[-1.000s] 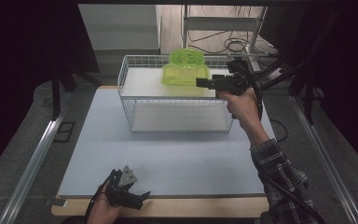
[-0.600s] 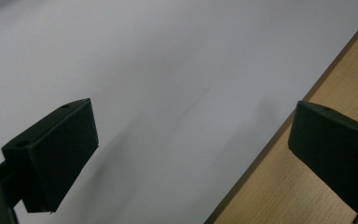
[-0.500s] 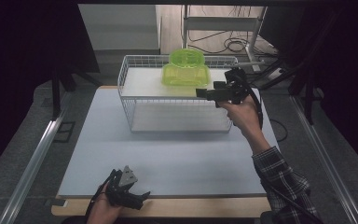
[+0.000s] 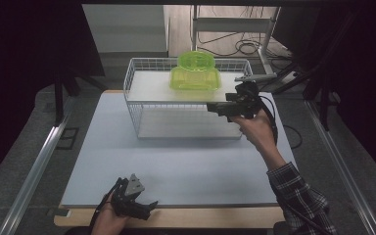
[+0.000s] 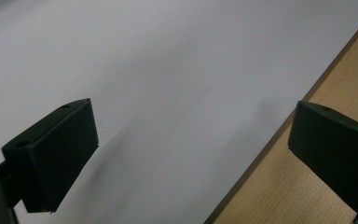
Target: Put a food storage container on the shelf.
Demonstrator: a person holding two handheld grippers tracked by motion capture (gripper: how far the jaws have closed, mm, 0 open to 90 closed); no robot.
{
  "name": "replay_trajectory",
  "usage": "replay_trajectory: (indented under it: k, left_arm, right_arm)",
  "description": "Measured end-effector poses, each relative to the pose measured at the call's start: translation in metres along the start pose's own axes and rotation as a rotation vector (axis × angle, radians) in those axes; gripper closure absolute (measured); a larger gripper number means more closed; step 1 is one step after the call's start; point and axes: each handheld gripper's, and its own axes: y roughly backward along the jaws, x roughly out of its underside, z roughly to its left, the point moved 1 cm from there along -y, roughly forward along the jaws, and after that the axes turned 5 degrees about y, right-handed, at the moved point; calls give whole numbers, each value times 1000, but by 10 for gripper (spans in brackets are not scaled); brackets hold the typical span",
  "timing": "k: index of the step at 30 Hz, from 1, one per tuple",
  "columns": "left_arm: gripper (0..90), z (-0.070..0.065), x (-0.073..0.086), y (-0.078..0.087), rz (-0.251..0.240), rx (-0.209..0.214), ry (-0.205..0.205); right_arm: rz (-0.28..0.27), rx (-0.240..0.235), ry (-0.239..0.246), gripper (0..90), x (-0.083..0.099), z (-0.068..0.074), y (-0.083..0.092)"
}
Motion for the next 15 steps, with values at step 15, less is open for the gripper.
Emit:
replay_trajectory:
  k: [15]
  left_arm:
    - [9,1,-1,3,-31,18,14]
  right_arm:
    - [26,14,49,57,19,8,-1]
